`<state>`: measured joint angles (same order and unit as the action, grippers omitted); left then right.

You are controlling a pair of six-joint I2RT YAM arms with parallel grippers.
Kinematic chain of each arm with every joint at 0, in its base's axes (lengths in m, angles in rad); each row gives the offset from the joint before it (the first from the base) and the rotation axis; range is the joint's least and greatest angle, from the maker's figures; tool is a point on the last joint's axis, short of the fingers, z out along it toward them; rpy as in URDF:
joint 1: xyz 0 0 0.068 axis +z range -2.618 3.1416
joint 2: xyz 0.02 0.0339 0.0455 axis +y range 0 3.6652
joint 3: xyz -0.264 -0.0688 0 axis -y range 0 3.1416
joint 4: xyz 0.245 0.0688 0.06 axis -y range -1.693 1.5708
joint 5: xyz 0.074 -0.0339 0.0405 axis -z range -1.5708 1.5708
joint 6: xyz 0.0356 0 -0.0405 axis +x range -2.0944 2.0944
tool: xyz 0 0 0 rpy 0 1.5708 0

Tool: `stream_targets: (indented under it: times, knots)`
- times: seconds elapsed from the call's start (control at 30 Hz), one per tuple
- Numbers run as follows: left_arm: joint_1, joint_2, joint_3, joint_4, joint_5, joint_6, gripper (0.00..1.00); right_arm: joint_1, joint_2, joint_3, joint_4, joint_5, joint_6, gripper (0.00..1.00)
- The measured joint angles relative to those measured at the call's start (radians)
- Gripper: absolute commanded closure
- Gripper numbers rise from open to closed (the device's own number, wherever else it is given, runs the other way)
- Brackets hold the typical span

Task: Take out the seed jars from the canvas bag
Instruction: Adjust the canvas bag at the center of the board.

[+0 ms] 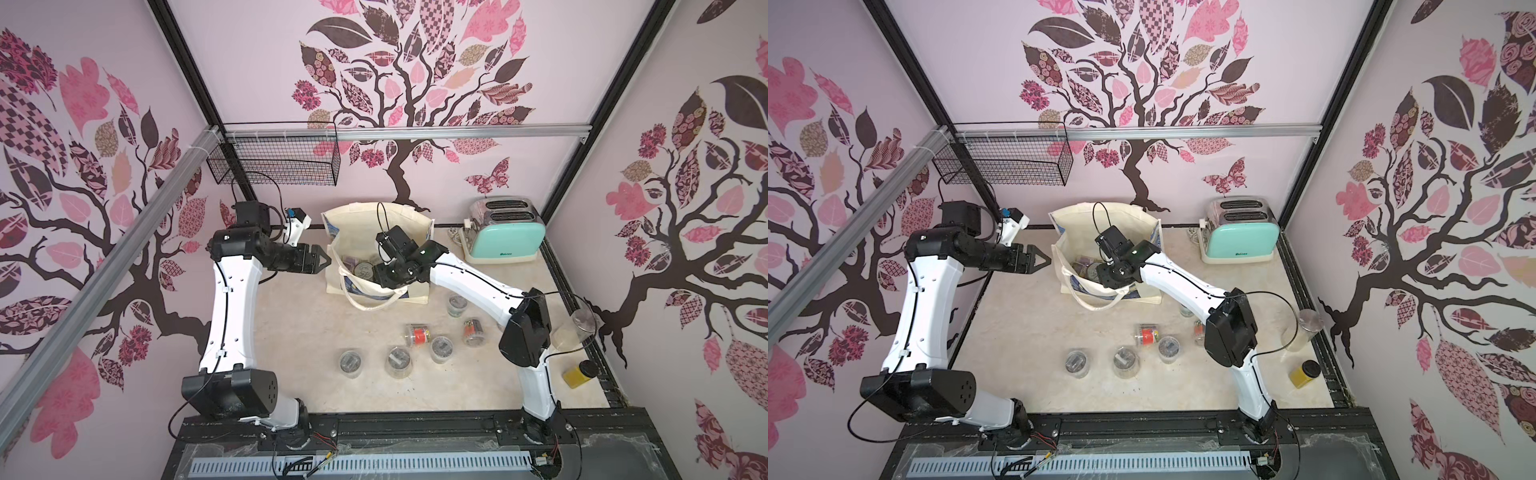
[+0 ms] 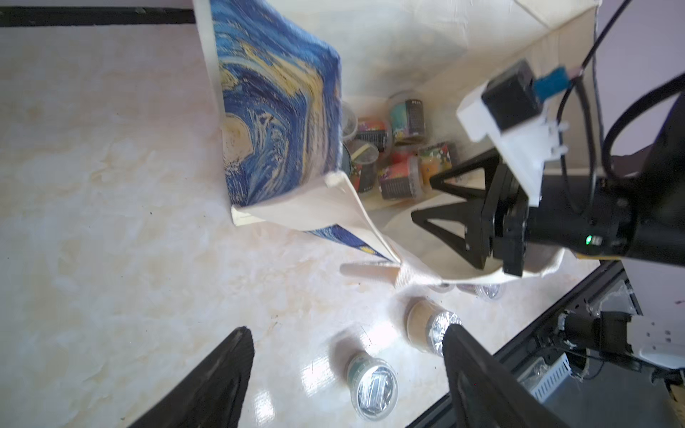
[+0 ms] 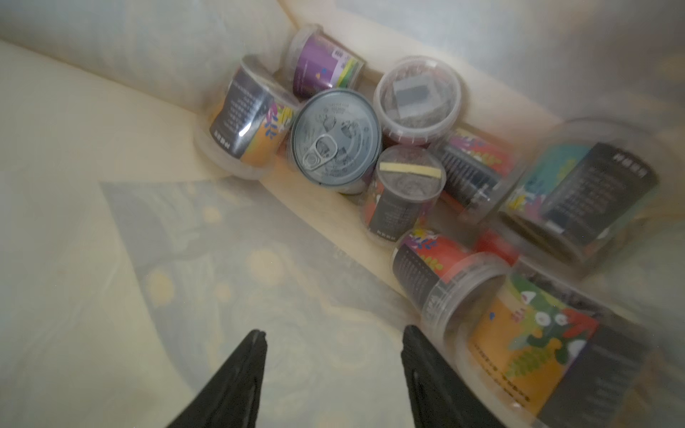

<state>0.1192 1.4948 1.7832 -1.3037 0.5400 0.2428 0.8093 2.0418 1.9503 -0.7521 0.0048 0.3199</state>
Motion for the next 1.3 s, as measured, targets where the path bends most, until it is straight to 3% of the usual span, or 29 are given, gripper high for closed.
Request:
stream_targets:
  times: [0.37,0.67,1.0,1.07,1.2,1.3]
  knots:
    - [0.000,0.165,0.026,0.119,0.090,-0.035,0.11,0.000,-0.091,-0.092,0.087,-0.021,0.002,0.38]
    - [-0.008,0.163,-0.048,0.262,0.050,-0.070,0.21,0.019,-0.092,-0.100,0.102,-0.050,0.003,0.38]
    - [-0.024,0.173,-0.035,0.298,0.071,-0.034,0.18,0.032,-0.093,-0.106,0.103,-0.054,0.002,0.38]
    - [-0.038,0.175,-0.035,0.307,0.048,-0.027,0.23,0.035,-0.093,-0.112,0.102,-0.053,0.002,0.37]
    - [-0.079,0.202,-0.006,0.294,-0.008,-0.003,0.72,0.040,-0.093,-0.115,0.102,-0.049,0.000,0.36]
    - [-0.098,0.211,0.014,0.260,-0.006,0.018,0.94,0.040,-0.093,-0.114,0.103,-0.031,-0.007,0.33]
